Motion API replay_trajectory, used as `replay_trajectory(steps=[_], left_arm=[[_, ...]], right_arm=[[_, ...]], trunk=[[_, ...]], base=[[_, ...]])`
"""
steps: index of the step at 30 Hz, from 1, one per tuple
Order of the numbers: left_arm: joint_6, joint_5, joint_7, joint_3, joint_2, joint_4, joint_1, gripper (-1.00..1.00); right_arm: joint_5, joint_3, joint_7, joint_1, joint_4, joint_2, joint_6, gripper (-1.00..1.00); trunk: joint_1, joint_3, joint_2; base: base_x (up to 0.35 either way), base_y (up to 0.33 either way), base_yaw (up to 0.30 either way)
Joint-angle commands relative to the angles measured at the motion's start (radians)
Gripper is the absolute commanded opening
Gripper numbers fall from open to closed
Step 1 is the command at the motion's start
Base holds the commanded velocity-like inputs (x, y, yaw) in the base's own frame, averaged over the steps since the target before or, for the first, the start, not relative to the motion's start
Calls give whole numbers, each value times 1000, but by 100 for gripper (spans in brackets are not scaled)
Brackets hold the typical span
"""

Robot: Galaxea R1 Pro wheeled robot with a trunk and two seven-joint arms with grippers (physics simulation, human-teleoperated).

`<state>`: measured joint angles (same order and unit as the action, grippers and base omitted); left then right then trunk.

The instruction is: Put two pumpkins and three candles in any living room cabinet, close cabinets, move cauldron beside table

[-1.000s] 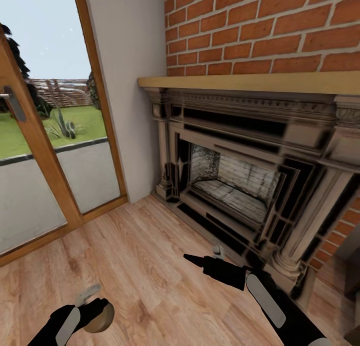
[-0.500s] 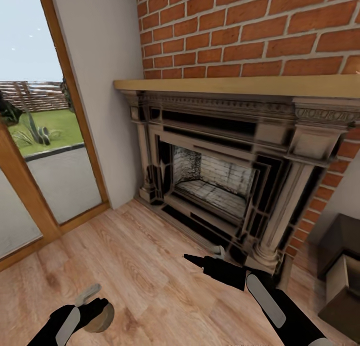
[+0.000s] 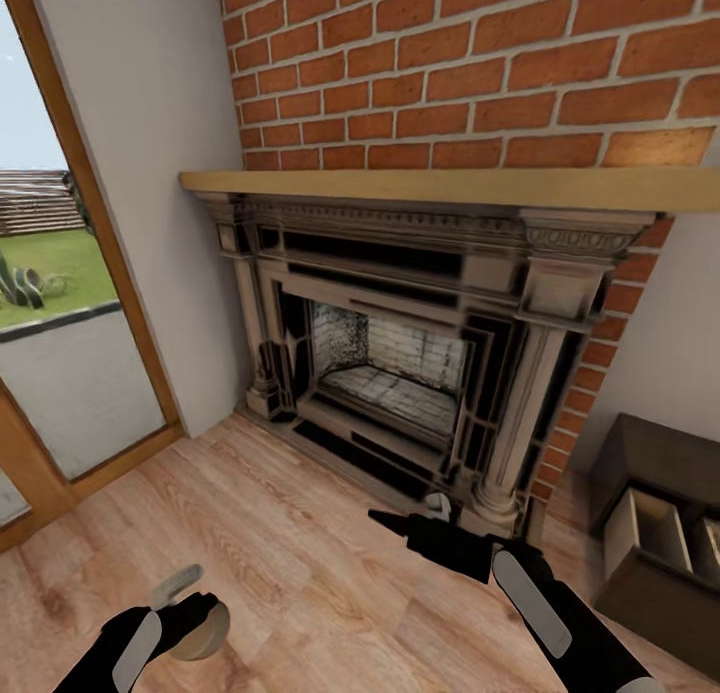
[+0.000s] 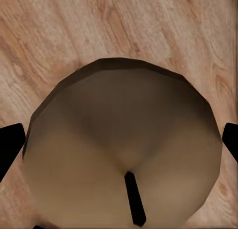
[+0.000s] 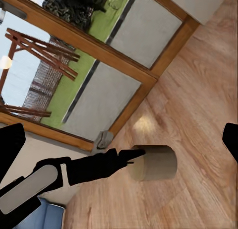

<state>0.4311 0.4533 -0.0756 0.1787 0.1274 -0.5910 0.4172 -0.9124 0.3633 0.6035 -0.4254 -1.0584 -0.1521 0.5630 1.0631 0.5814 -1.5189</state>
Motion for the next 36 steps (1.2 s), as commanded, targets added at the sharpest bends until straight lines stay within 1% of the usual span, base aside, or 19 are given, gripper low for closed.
replay_trajectory(steps=[1,5,7,10,12,13,14,16,17,18,21,22,24,26,28,32,35,36], left_arm=[[6,11,-6,1,0,-3,0,-100],[6,12,-7,4,0,-3,0,-100],[6,13,-6,5,0,-2,0,-100],[7,13,-6,4,0,-1,0,-100],[7,12,-6,3,-2,0,0,-100],[7,12,-7,3,-5,0,0,-100],[7,11,-9,2,-7,0,0,-100],[6,9,-14,1,-19,2,0,-100],[5,6,-16,0,-27,4,0,-100],[4,4,-17,0,-32,6,0,-100],[3,2,-18,-2,-37,9,0,-100],[3,2,-18,-2,-38,10,0,-100],[3,0,-18,-2,-38,11,0,-100],[2,1,-18,-2,-38,11,0,-100],[2,2,-18,-2,-38,13,0,-100],[2,2,-18,-3,-38,14,0,-100],[1,2,-18,-4,-39,15,0,-100],[1,2,-18,-4,-40,15,0,-100]], right_arm=[[-8,2,-1,-1,1,-1,-5,100],[-11,10,-3,-1,13,-2,-34,100],[-9,26,-3,-1,48,-1,-39,100],[-7,33,-7,-1,101,-1,-56,100],[-7,35,-11,-1,129,-3,-96,100],[-8,37,-15,-1,156,-5,-131,100],[-6,41,-16,-1,178,-6,-149,100],[24,48,-16,-1,249,-7,-186,100],[50,50,-16,-1,285,-7,-208,100],[65,51,-17,-1,303,-6,-222,100],[88,52,-19,-1,366,-3,-265,100],[93,52,-17,-1,401,-2,-288,100],[96,52,-13,-1,449,-2,-324,100],[98,52,-6,-1,518,-1,-384,100],[99,53,-3,-1,557,0,-420,100],[96,53,-2,-1,589,0,-444,100],[90,52,-2,-1,651,1,-459,100],[89,51,-1,-1,680,1,-481,100]], trunk=[[0,0,-1],[0,-5,-1],[0,-7,-1],[0,-11,-1],[0,-14,-1],[0,-15,-1],[0,-16,-1],[0,-18,-1],[0,-20,-1],[0,-21,-1],[0,-24,-1],[0,-26,-1],[0,-28,-1],[0,-29,-1],[0,-30,-1],[0,-30,-1],[0,-30,-1],[0,-30,-1]], base=[[0,0,-218],[0,0,-203],[0,0,-182],[0,0,-179],[0,0,-177],[0,0,-177],[0,0,-177],[0,0,-178],[0,0,-179],[0,0,-179],[0,0,-179],[0,0,-183],[0,0,-208],[0,0,-247],[0,0,-268],[0,0,-283],[0,0,-289],[0,0,-290]])
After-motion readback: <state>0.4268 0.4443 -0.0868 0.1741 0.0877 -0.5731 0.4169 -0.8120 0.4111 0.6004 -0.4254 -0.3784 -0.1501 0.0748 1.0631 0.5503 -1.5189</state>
